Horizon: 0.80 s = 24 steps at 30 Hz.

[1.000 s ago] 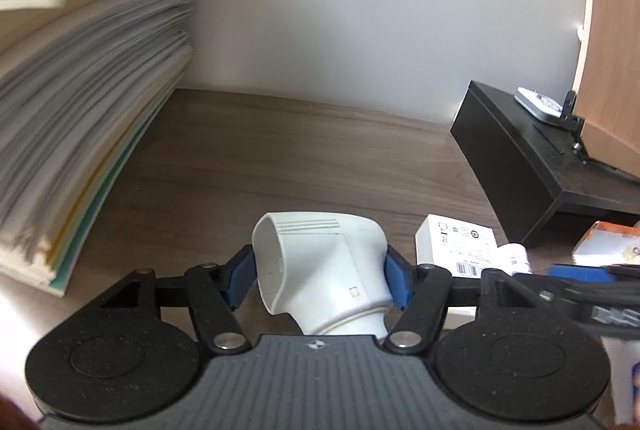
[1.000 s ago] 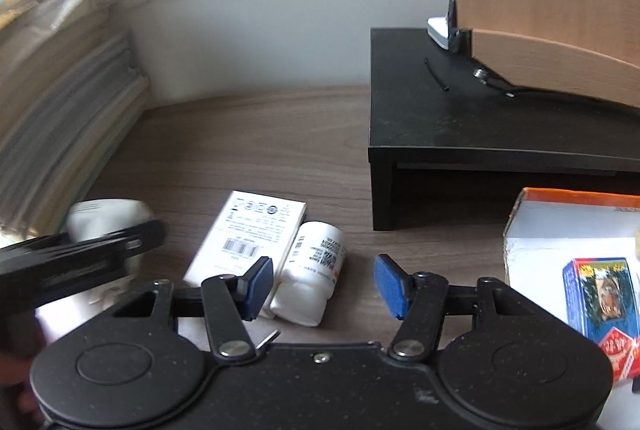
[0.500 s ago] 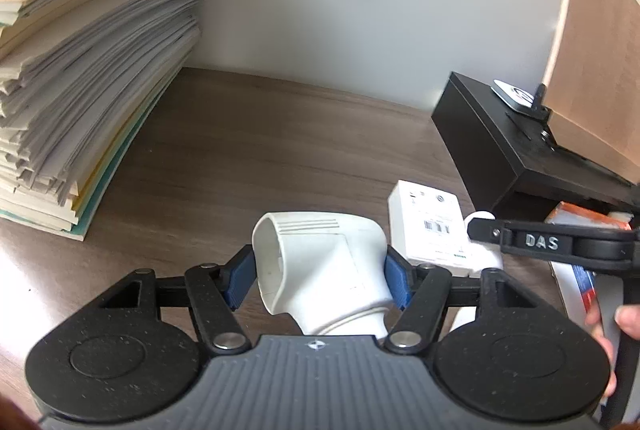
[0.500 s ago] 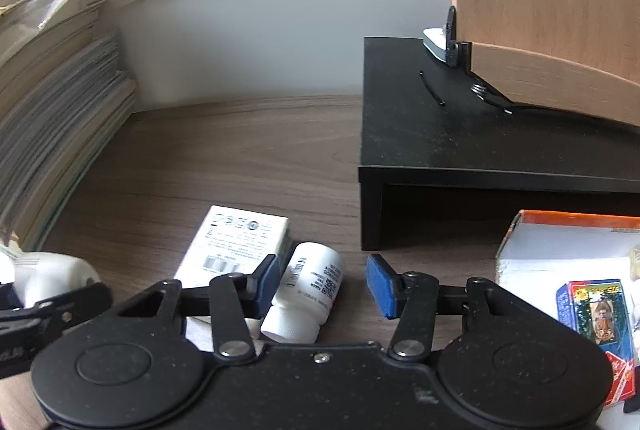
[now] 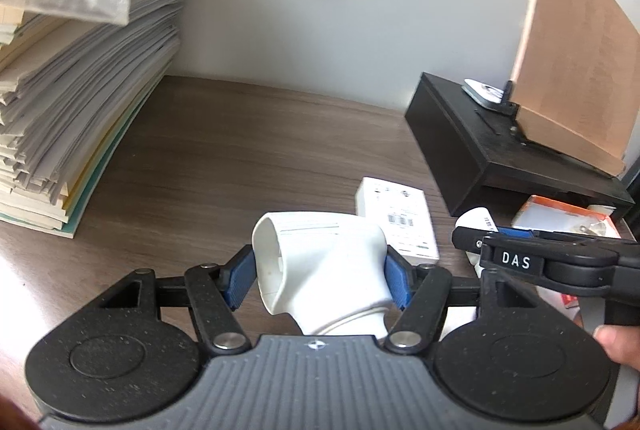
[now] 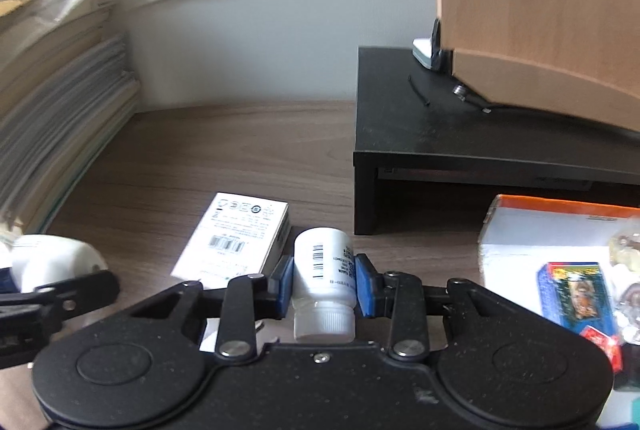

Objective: Organize rigid objects
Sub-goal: 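Grasp the white plug adapter with the left tool while the right tool grasps the white pill bottle, then carry the adapter and pill bottle over the white box and release both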

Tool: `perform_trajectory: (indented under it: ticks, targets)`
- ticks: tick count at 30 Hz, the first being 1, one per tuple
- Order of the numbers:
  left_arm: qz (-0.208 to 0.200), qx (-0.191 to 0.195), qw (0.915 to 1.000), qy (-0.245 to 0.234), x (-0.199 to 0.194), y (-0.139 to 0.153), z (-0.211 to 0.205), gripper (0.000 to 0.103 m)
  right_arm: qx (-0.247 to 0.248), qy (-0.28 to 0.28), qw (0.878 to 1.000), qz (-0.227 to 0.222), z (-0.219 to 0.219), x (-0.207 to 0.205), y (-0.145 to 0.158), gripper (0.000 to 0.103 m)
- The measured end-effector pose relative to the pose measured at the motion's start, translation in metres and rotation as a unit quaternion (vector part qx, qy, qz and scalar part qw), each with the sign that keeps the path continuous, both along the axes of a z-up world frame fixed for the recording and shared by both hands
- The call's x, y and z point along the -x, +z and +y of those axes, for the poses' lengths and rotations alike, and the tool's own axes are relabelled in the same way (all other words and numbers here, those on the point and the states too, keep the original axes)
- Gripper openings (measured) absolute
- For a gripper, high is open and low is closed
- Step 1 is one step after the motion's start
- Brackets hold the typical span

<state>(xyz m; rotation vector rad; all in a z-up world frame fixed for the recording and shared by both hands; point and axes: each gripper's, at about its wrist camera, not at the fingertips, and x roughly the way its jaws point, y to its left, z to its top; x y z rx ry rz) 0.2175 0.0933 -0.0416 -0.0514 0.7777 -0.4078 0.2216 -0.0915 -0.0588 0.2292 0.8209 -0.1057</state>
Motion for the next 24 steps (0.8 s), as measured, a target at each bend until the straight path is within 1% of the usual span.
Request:
perform_trajectory:
  ticks: [5, 11, 15, 18, 20, 24]
  targets:
    - [-0.009, 0.003, 0.9999, -0.011, 0.022, 0.012, -0.018, 0.066, -0.002, 0.001, 1.0, -0.017, -0.007, 0.032, 0.024, 0.04]
    - [-0.015, 0.006, 0.9994, -0.032, 0.07, 0.026, -0.053, 0.066, -0.004, -0.005, 0.999, -0.033, -0.029, 0.086, 0.049, 0.04]
    - [-0.017, 0.006, 0.9988, -0.046, 0.11, 0.033, -0.083, 0.066, 0.003, -0.017, 0.999, -0.037, -0.057, 0.134, 0.062, 0.04]
    - [-0.013, 0.015, 0.9983, -0.056, 0.137, 0.036, -0.108, 0.066, 0.005, -0.026, 0.999, -0.036, -0.082, 0.172, 0.069, 0.04]
    - [-0.013, 0.016, 0.9978, -0.064, 0.153, 0.037, -0.125, 0.066, 0.016, -0.033, 0.999, -0.035, -0.097, 0.196, 0.071, 0.04]
    - [-0.013, 0.013, 0.9968, -0.077, 0.179, 0.035, -0.157, 0.066, 0.022, -0.052, 0.998, -0.031, -0.129, 0.238, 0.07, 0.04]
